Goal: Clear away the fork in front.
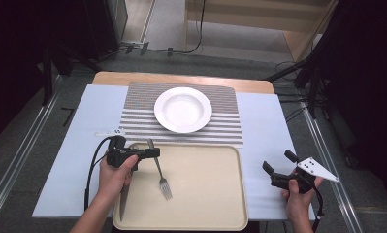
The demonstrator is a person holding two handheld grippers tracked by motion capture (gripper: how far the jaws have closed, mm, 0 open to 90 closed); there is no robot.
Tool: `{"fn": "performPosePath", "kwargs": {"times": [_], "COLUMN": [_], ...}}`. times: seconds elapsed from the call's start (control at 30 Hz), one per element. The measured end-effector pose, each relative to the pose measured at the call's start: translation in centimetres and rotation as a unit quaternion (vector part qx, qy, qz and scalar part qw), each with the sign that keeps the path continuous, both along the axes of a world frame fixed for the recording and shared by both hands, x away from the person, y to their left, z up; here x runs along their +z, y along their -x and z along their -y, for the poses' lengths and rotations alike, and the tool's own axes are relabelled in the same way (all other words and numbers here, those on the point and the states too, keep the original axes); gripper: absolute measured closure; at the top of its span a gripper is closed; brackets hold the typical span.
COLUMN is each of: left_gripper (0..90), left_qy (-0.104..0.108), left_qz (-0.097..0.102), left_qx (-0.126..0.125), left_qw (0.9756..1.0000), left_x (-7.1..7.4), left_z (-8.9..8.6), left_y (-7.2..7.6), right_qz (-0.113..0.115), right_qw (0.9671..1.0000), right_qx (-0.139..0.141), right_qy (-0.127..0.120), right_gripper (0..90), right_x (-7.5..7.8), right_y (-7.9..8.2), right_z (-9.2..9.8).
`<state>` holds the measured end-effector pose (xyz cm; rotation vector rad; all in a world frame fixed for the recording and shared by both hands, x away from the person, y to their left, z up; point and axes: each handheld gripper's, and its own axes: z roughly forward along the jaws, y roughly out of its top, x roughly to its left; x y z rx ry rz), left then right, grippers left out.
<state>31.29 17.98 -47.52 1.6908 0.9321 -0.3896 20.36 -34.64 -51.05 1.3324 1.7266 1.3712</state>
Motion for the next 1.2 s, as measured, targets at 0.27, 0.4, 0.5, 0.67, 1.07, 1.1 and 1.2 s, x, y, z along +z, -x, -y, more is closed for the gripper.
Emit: {"fn": "performPosePath", "kwargs": {"times": [0.27, 0.4, 0.5, 0.67, 1.07, 1.1, 1.2], "left_gripper": [85.1, 83.9, 83.2, 80.4, 74.5, 73.5, 72.2], "left_qy": [-0.003, -0.016, -0.018, -0.057, -0.121, -0.131, -0.142], "left_qz": [-0.011, -0.008, -0.011, -0.001, 0.007, 0.009, 0.004], "left_qx": [0.014, 0.021, 0.024, 0.039, 0.053, 0.056, 0.059], "left_qw": [0.9998, 0.9996, 0.9995, 0.9976, 0.9912, 0.9898, 0.9881], "left_x": [-1.0, -1.1, -1.2, -1.4, -1.7, -1.7, -1.7], "left_z": [-0.3, -0.3, -0.3, -0.1, 0.5, 0.6, 0.7], "left_y": [-0.4, -0.5, -0.6, -0.6, -0.5, -0.5, -0.5], "right_qz": [-0.003, -0.006, -0.006, -0.007, -0.008, -0.008, -0.007], "right_qw": [1.0, 1.0, 1.0, 1.0, 0.9999, 0.9999, 0.9999], "right_qx": [-0.003, -0.005, -0.005, -0.005, -0.007, -0.008, -0.008], "right_qy": [-0.001, -0.001, 0.0, 0.0, 0.0, 0.0, -0.001], "right_gripper": [0.0, 0.0, 0.0, 0.0, 0.0, 0.0, 0.0], "right_x": [-0.1, -0.1, -0.1, -0.1, -0.1, -0.1, -0.1], "right_y": [-0.1, -0.1, -0.2, -0.2, -0.2, -0.2, -0.2], "right_z": [0.1, 0.1, 0.1, 0.0, 0.1, 0.1, 0.1]}}
